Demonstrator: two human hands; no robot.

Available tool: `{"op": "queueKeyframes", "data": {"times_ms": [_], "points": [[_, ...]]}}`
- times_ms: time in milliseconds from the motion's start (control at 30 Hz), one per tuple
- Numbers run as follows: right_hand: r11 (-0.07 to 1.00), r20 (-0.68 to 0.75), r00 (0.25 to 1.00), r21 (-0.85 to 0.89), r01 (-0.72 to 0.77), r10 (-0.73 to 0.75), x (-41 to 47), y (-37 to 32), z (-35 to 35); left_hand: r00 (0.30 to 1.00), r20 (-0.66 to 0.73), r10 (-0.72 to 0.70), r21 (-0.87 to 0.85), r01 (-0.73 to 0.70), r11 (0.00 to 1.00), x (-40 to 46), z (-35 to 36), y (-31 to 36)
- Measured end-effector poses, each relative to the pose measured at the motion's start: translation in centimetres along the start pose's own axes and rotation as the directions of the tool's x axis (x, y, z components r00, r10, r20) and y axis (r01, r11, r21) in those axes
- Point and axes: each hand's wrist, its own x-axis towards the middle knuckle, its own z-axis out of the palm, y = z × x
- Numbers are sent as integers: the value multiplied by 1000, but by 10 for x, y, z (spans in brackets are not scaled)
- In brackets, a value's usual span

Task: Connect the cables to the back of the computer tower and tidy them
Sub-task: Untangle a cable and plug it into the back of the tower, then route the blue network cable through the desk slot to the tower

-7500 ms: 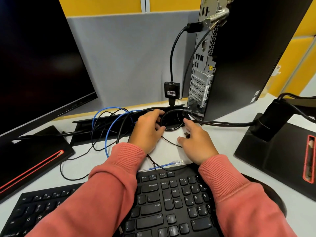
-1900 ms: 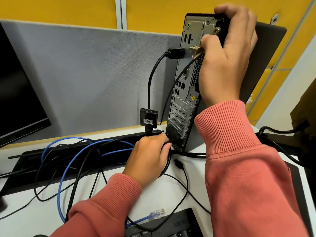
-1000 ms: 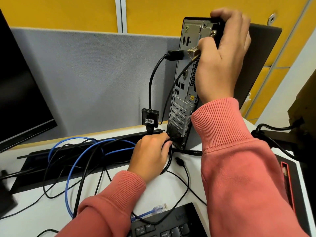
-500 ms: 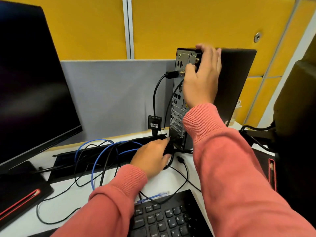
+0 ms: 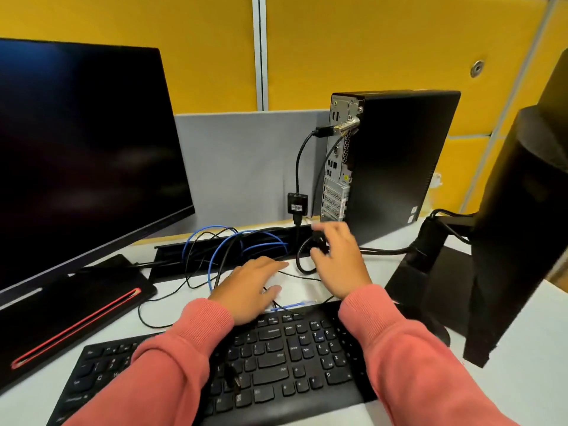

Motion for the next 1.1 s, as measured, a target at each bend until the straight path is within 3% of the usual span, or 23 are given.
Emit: {"op": "queueKeyframes", "data": {"times_ms": [100,200,533,700,867,967,1033,1100], "points": [[971,165,977,-221,-94,132,-17,14,5,998,-61,-16,-10,16,1000,-7,8,1],[923,218,945,-350,-159,245,-29,24,8,991,-133,-33,30,37,999,-12,13,1],[895,249,922,-411,-176,296,-32,31,12,978,-207,-9,42,17,999,-16,12,3],[941,93,957,-230,-247,274,-29,41,16,930,-368,-12,25,23,999,-17,11,3],[983,-169,969,77,-167,178,-22,40,6,753,-655,66,-27,-110,994,-24,0,6],[982,-264,959,179,-57,103,-18,26,1,669,-743,-24,-60,-31,998,-27,-6,-1],[971,-278,958,240,-3,72,-14,14,-2,685,-704,-186,-150,112,982,-27,-7,-8],[956,-232,971,294,14,58,-8,6,-4,746,-586,-316,-211,237,948,-25,-6,-14]]}}
